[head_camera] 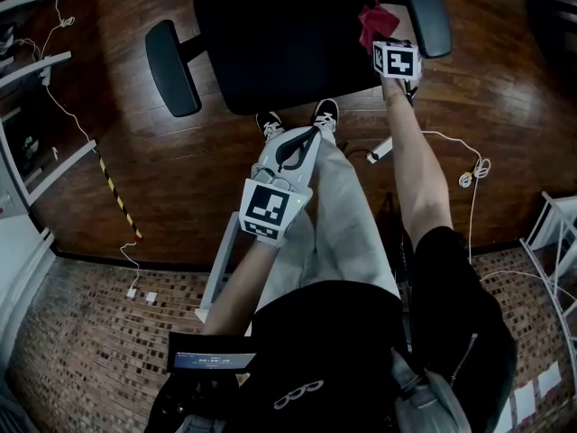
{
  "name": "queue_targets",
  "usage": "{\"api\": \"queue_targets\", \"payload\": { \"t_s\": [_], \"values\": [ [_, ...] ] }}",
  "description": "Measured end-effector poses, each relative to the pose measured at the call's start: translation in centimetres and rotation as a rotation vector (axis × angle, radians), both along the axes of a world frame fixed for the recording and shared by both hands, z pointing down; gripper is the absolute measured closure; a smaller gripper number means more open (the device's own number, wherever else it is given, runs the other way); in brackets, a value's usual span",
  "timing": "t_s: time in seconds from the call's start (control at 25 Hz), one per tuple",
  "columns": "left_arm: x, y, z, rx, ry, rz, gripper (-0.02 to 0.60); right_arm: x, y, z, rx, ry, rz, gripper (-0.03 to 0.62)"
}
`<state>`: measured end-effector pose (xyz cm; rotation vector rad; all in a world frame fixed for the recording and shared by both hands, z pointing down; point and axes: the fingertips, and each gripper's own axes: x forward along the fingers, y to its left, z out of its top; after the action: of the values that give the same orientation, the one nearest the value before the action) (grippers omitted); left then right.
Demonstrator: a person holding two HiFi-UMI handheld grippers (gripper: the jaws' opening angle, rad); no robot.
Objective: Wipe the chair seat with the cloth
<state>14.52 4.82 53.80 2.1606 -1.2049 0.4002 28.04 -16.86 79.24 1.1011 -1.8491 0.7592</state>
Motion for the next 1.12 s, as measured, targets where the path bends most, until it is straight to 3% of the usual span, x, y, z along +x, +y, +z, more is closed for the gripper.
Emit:
{"api": "queue_targets", "payload": {
  "t_s": [0.16, 0.4, 0.76, 1.12],
  "values": [
    [-1.0, 0.9, 0.4, -0.006, 0.01, -0.025, 0.589, -1.2, 0.4, 0.3, -0.012, -0.024, 0.004, 0.523],
    [-3.4, 2.9, 1.4, -0.022, 0.035, -0.063, 0.589, -5.9, 3.0, 1.6, -0.044, -0.026, -0.065, 0.523],
    [-10.2, 5.6, 1.6, -0.029, 0.033, -0.11, 0.589, -18.1, 9.5, 3.4, -0.107, -0.077, -0.173, 0.523],
    [-15.6, 7.2, 1.4, -0.022, 0.032, -0.125, 0.589, -31.3, 17.3, 1.7, -0.137, -0.155, -0.377, 0.523]
  ]
}}
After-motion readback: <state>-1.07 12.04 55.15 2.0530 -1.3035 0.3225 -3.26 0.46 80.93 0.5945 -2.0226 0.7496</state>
